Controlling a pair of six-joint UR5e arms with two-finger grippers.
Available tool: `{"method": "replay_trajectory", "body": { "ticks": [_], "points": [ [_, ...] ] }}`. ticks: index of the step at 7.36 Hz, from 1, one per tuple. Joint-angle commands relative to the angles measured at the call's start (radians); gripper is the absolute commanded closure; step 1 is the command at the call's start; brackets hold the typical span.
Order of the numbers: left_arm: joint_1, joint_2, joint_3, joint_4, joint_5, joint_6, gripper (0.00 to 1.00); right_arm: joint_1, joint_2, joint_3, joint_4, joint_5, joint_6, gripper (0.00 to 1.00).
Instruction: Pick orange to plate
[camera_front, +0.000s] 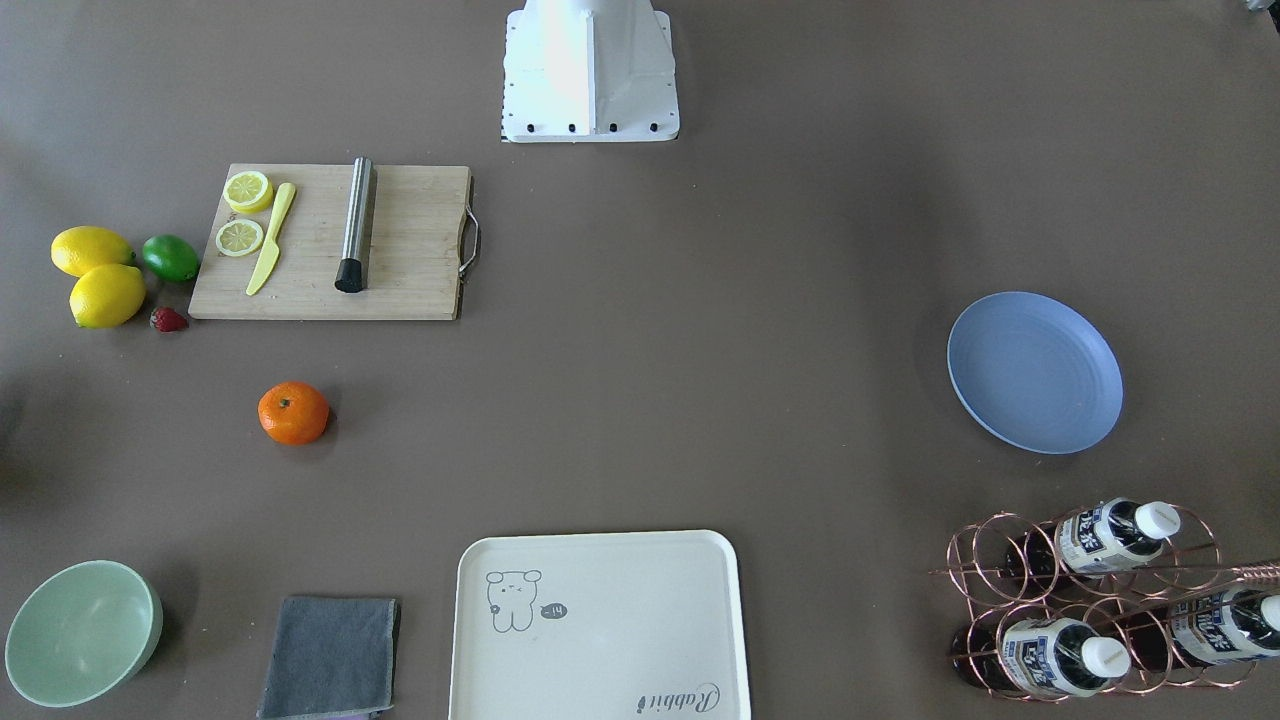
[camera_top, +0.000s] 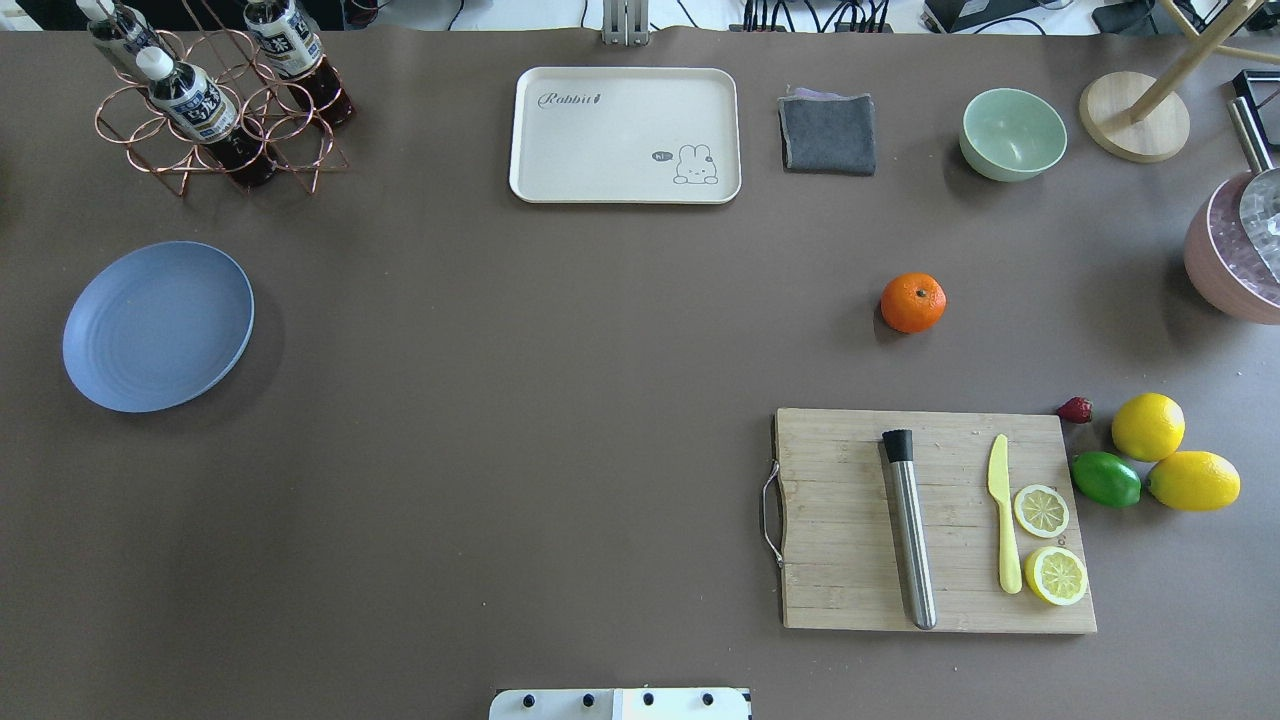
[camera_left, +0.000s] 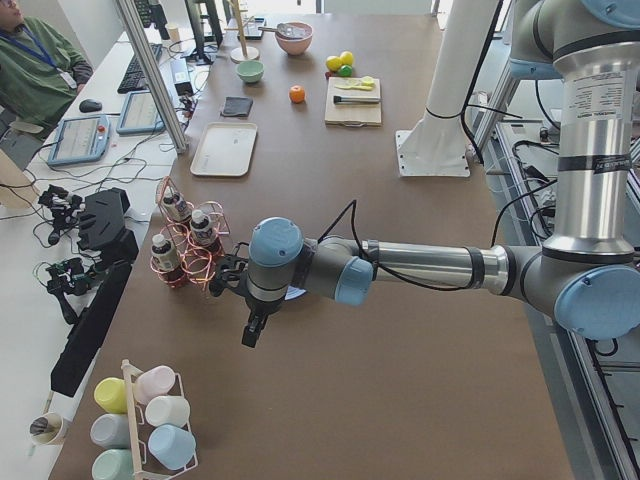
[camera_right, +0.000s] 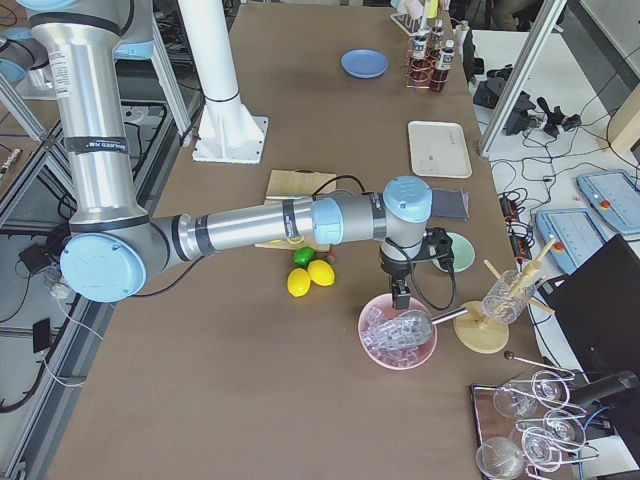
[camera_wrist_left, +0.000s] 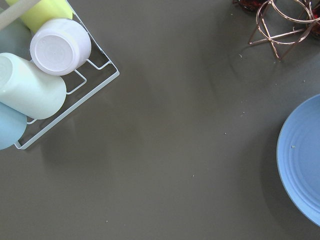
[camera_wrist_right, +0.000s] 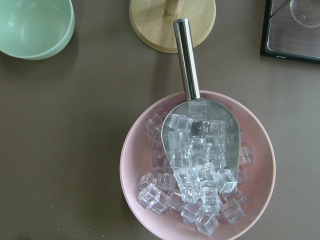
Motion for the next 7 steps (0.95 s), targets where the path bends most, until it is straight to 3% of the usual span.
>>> {"method": "replay_trajectory", "body": {
  "ticks": [1, 7],
  "points": [
    [-0.007, 0.004, 0.000, 0.000, 0.001, 0.002, 0.02, 0.000, -0.028, -0.010, 0.004, -0.004, 0.004, 0.00],
    [-0.009, 0.003, 0.001, 0.005, 0.007, 0.001, 0.02, 0.000, -0.084, 0.007, 0.009, 0.001, -0.001, 0.00]
  ]
}}
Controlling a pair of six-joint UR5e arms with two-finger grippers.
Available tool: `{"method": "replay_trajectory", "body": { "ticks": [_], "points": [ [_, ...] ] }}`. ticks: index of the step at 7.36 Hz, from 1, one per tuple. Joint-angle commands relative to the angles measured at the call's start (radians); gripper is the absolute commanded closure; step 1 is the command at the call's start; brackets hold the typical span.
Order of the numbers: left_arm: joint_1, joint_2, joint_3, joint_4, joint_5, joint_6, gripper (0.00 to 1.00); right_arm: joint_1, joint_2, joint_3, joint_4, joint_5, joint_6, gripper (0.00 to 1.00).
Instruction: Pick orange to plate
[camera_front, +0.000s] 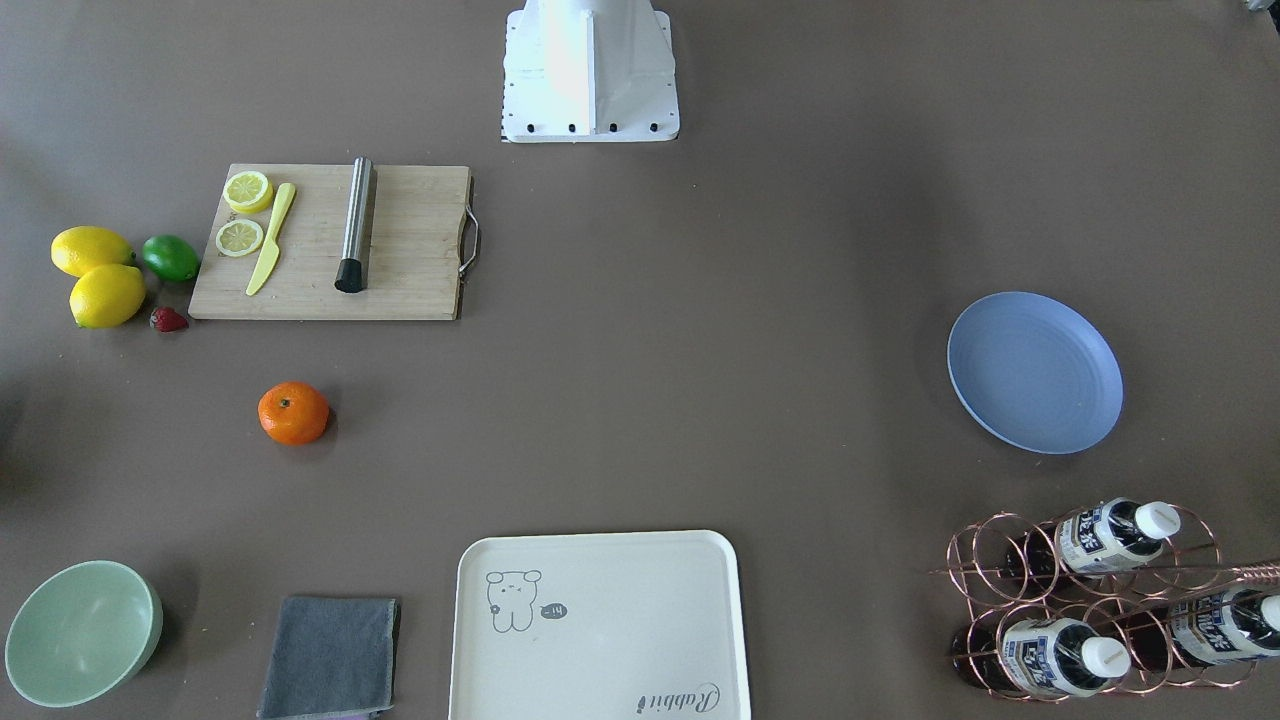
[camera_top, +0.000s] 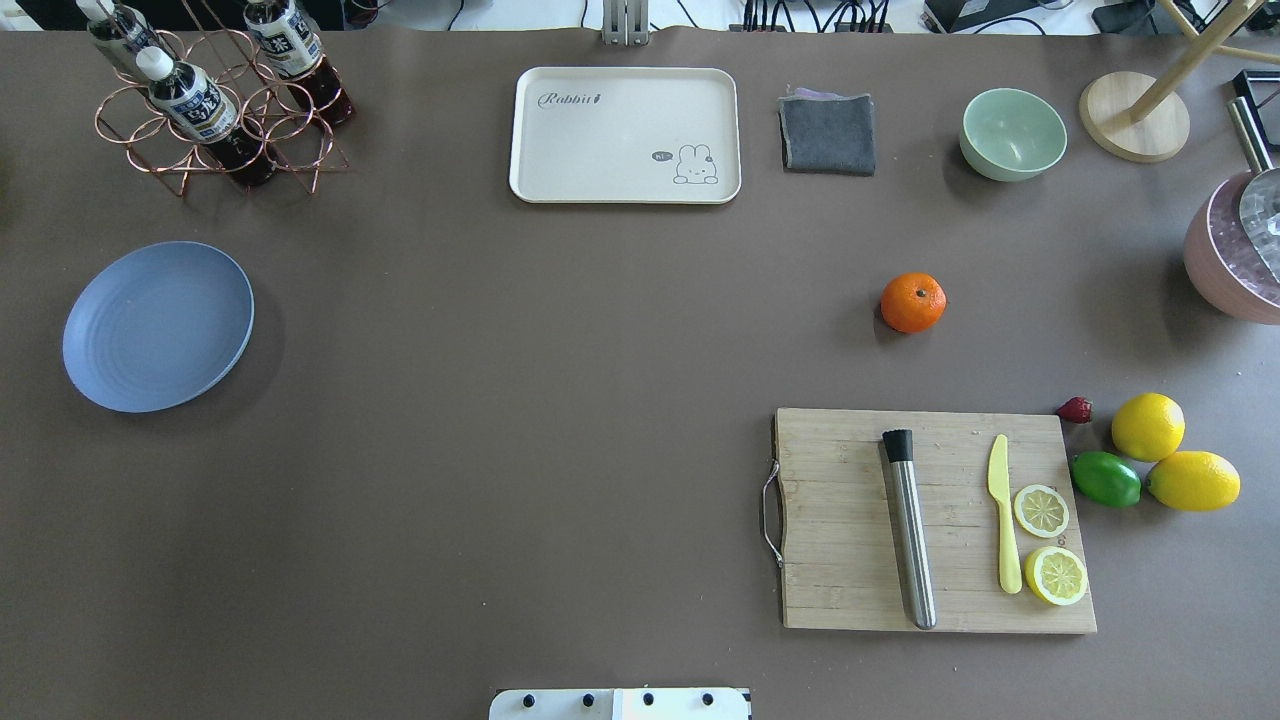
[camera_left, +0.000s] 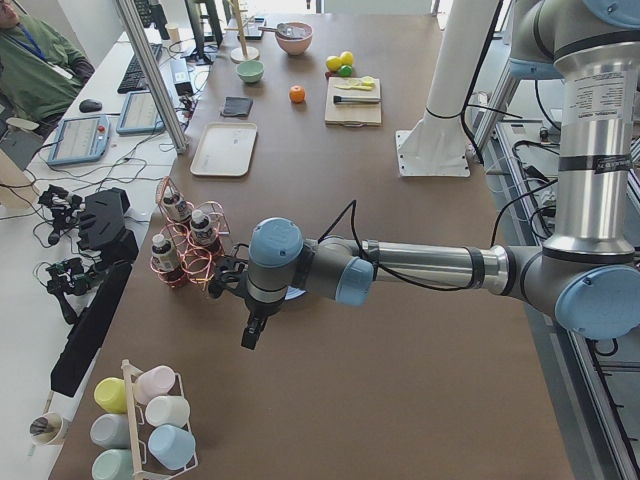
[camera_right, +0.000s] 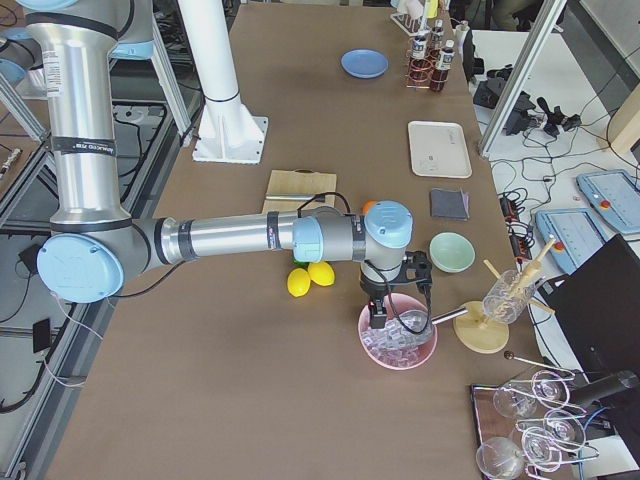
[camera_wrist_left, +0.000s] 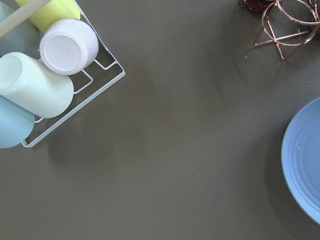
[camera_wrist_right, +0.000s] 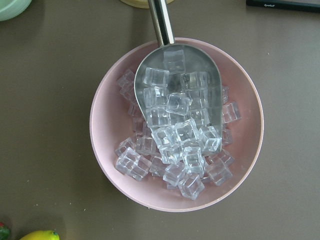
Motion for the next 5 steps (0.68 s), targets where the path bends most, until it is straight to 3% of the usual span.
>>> {"method": "replay_trajectory", "body": {
  "ticks": [1, 5],
  "points": [
    [0.000, 0.005, -0.001, 0.000, 0.000, 0.000, 0.02, 0.000, -0.002, -0.001, 0.000, 0.000, 0.000, 0.00],
    [0.000, 0.010, 0.000, -0.001, 0.000, 0.000, 0.02, 0.002, -0.002, 0.016, 0.000, 0.002, 0.003, 0.00]
  ]
}}
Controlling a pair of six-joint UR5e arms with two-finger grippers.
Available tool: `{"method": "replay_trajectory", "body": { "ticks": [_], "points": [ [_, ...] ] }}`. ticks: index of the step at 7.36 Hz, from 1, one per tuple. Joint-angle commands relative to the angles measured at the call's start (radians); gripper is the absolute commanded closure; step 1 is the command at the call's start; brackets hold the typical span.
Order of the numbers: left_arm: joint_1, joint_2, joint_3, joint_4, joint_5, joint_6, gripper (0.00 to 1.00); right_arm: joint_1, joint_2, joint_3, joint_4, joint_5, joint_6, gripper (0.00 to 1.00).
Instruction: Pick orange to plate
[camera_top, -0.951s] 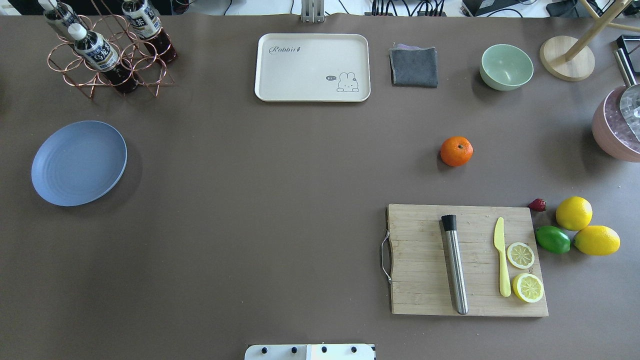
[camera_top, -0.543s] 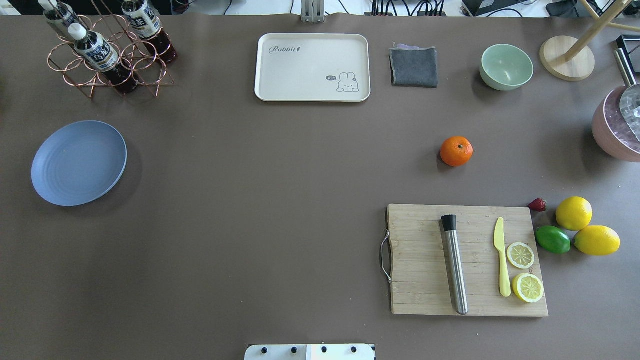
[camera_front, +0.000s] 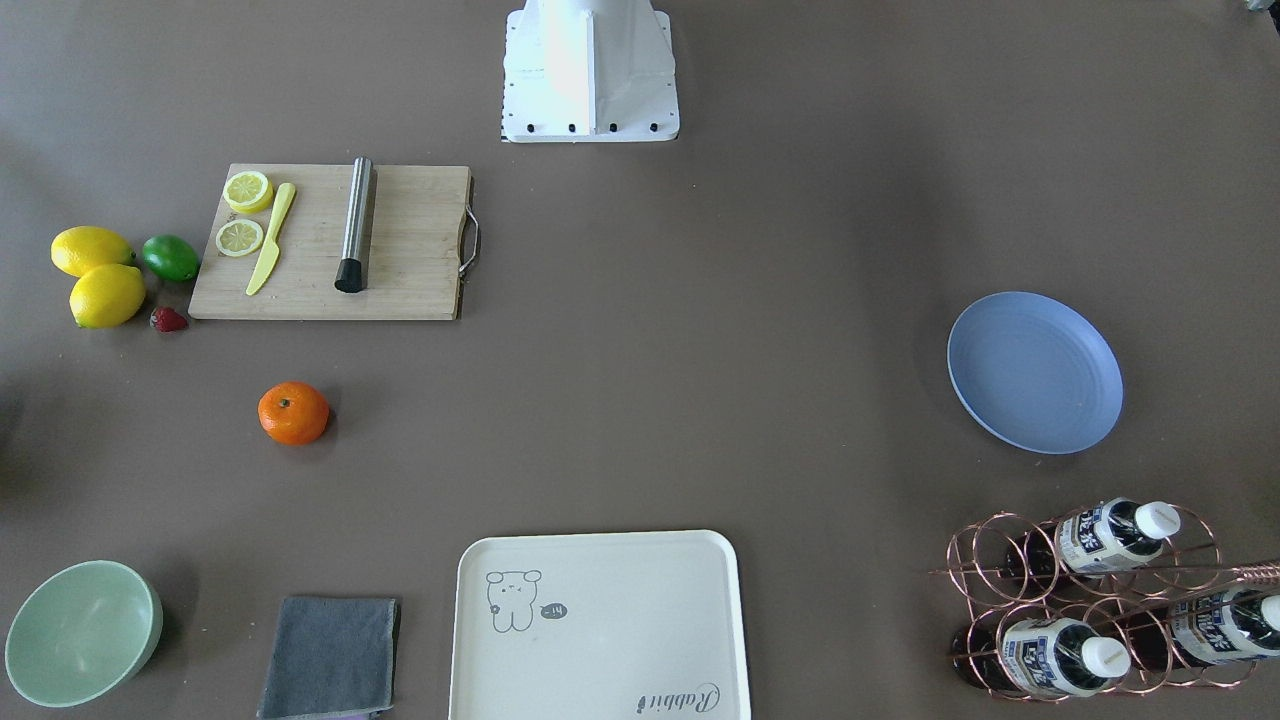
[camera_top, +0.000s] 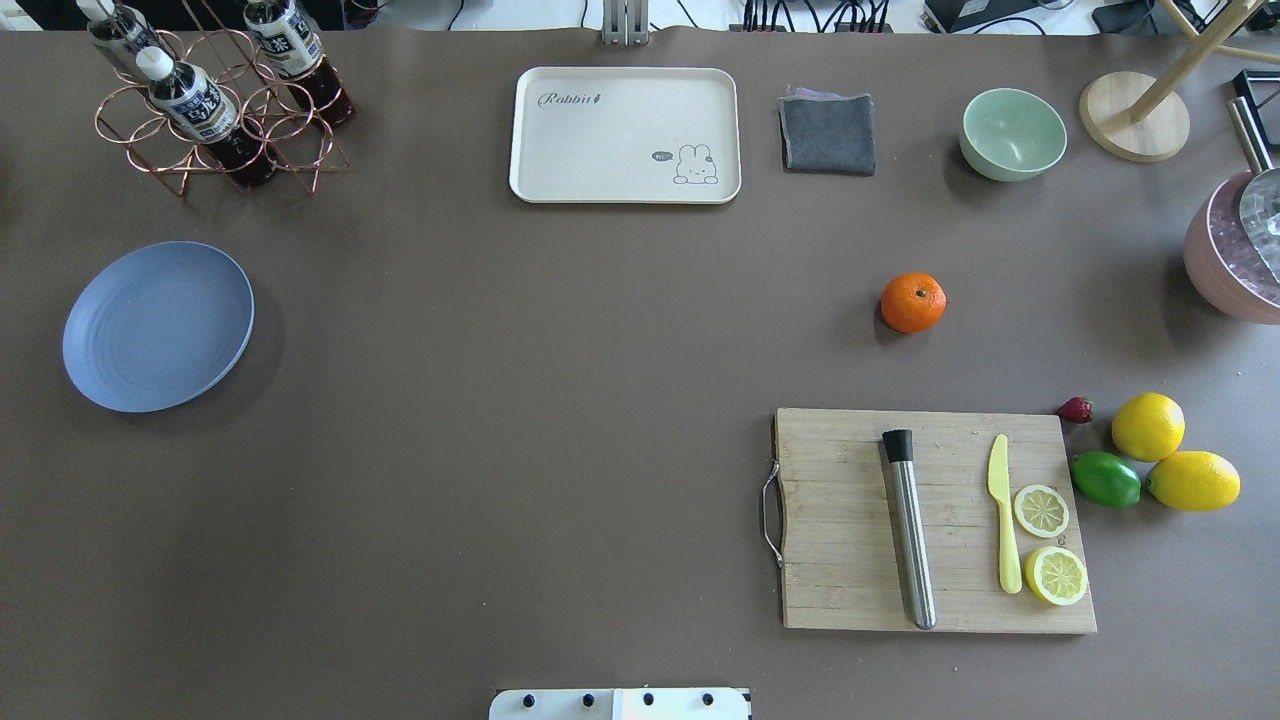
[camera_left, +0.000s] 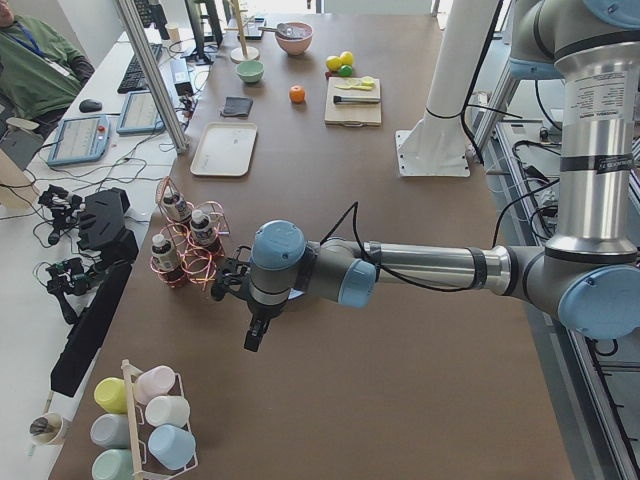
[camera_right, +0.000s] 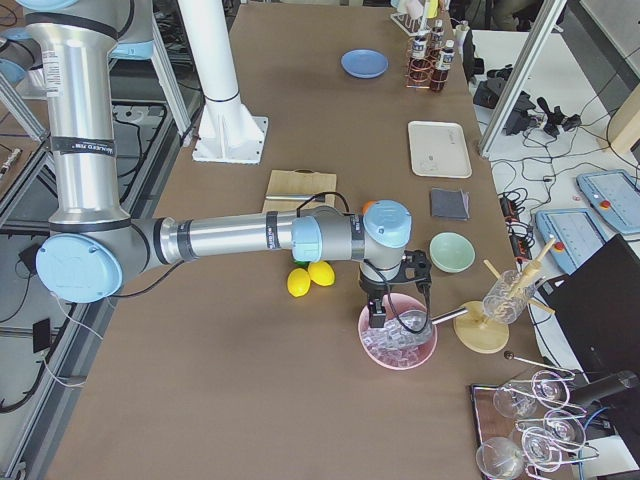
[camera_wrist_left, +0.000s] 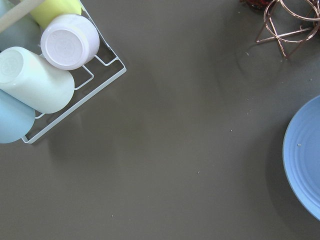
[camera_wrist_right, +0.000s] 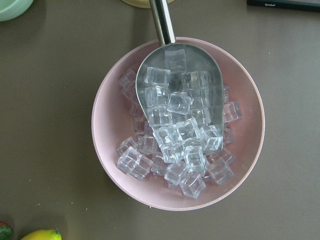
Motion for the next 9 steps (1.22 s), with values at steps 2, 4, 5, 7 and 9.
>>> {"method": "replay_trajectory", "body": {
  "ticks": [2, 4, 5, 7, 9],
  "points": [
    [0.000, 0.000, 0.000, -0.001, 0.000, 0.000, 0.02, 0.001, 0.003, 0.008, 0.000, -0.001, -0.002, 0.00],
    [0.000, 0.000, 0.000, 0.001, -0.002, 0.000, 0.02, 0.001, 0.005, 0.008, 0.000, -0.001, -0.004, 0.00],
    [0.000, 0.000, 0.000, 0.001, -0.002, 0.000, 0.02, 0.001, 0.005, 0.008, 0.000, -0.001, -0.004, 0.00],
    [0.000, 0.000, 0.000, -0.001, -0.002, 0.000, 0.02, 0.001, 0.006, 0.008, 0.000, 0.001, -0.004, 0.00],
    [0.002, 0.005, 0.000, -0.001, -0.002, -0.002, 0.02, 0.001, 0.006, 0.019, 0.002, 0.002, -0.001, 0.00]
  ]
}}
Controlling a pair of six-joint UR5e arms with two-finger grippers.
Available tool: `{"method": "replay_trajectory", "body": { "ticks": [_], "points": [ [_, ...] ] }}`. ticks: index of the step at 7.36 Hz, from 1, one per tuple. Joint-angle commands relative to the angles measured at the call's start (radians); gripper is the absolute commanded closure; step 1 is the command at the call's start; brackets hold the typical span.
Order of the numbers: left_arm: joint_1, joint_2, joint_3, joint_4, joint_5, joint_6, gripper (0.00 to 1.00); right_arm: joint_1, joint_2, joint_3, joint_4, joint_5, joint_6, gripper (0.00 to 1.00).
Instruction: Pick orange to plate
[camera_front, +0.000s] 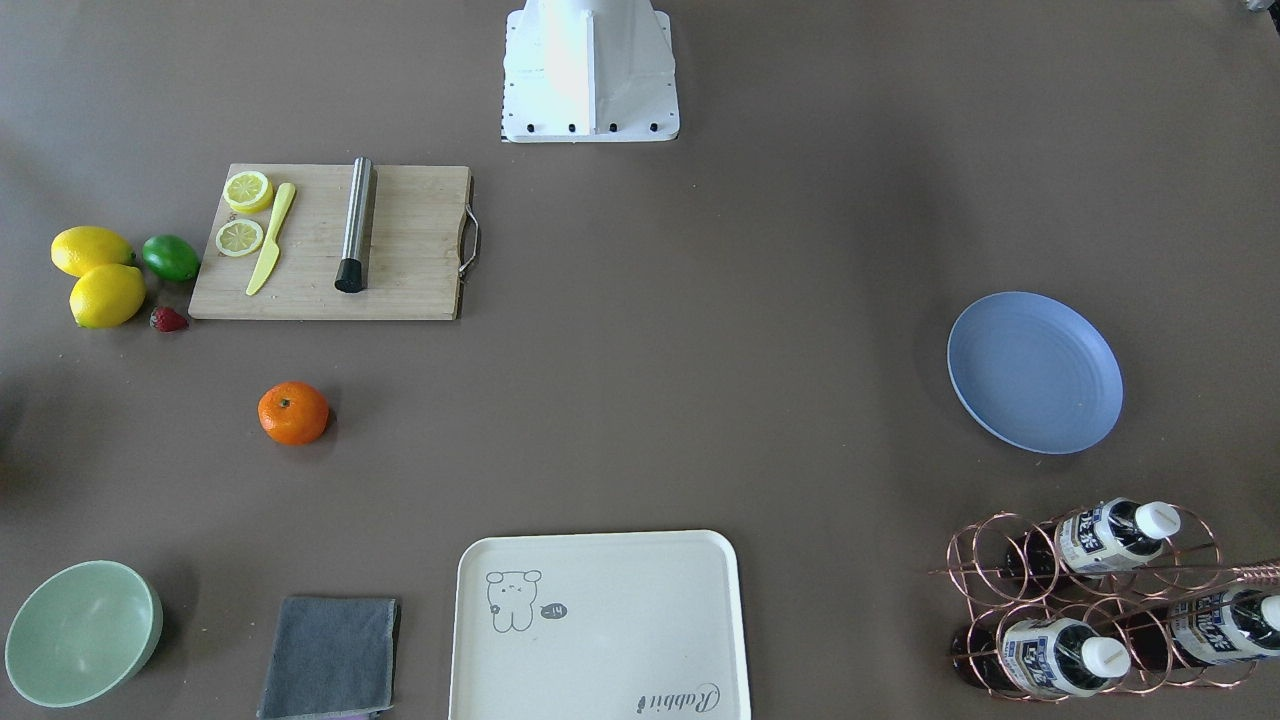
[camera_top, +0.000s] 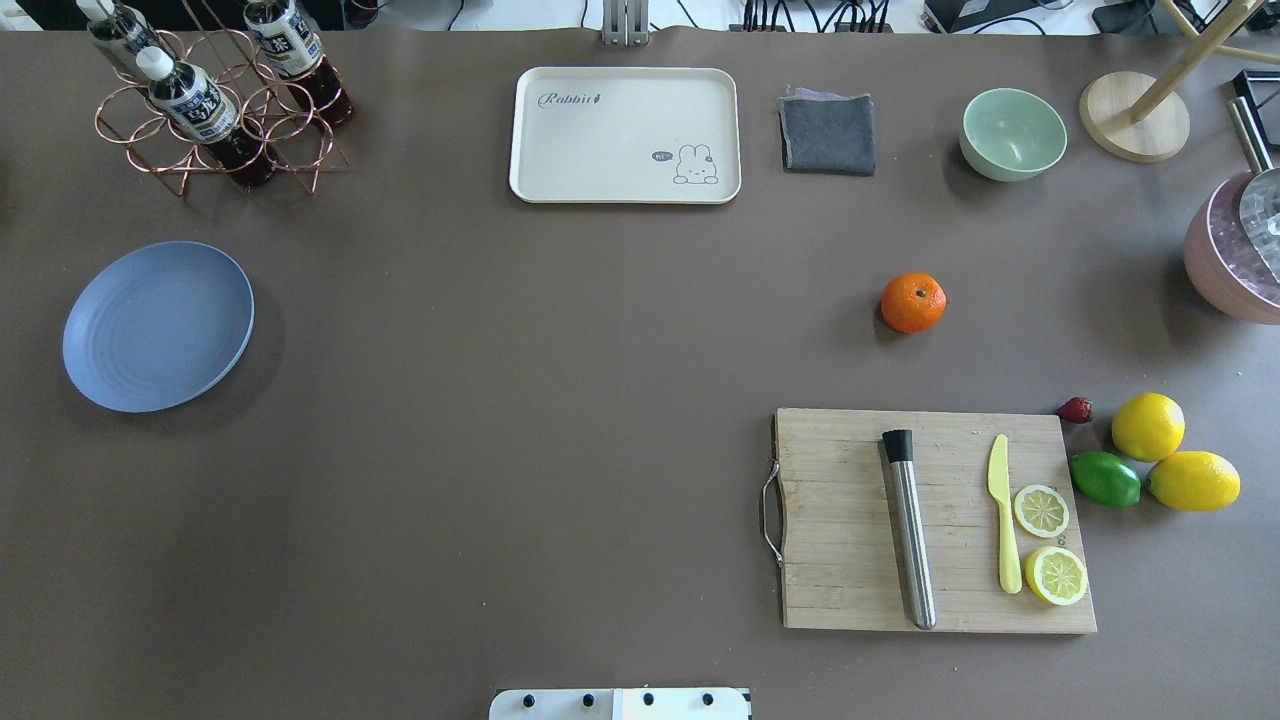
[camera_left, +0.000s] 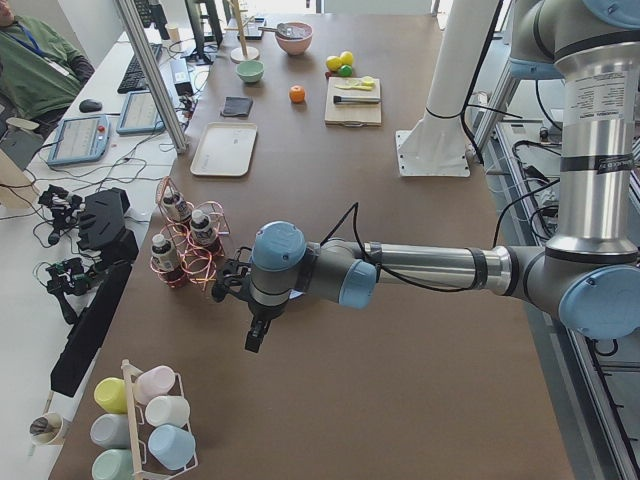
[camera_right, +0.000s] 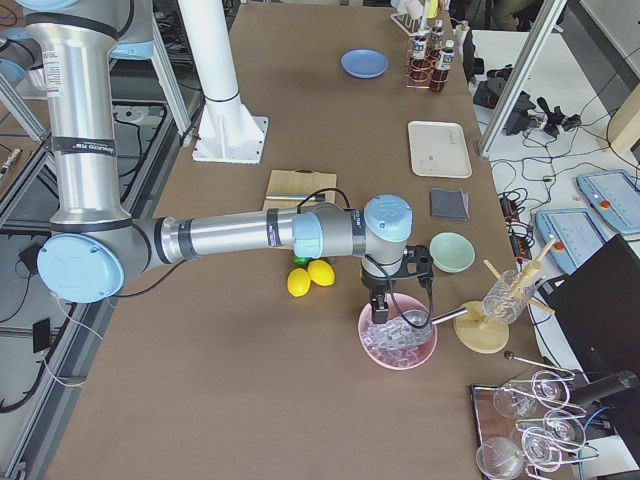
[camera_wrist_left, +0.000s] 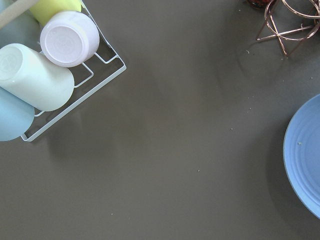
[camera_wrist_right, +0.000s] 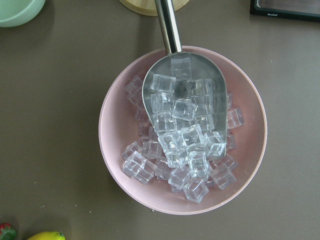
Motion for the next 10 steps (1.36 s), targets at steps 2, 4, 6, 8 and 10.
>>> {"method": "replay_trajectory", "body": {
  "ticks": [2, 4, 6, 8, 10],
  "points": [
    [0.001, 0.002, -0.002, 0.000, -0.005, -0.001, 0.02, 0.000, -0.005, 0.017, 0.000, 0.001, 0.001, 0.00],
    [0.001, 0.005, 0.000, 0.000, -0.006, -0.001, 0.02, 0.000, -0.005, 0.023, 0.000, -0.001, 0.004, 0.00],
    [0.001, 0.015, 0.000, -0.005, -0.009, 0.000, 0.02, 0.000, -0.003, 0.023, 0.000, 0.001, 0.006, 0.00],
    [0.003, 0.022, -0.002, -0.005, -0.009, -0.001, 0.02, 0.000, -0.003, 0.023, 0.000, -0.002, 0.006, 0.00],
    [0.006, 0.022, -0.003, -0.006, -0.009, -0.001, 0.02, 0.000, -0.008, 0.020, 0.000, -0.002, -0.002, 0.00]
  ]
}}
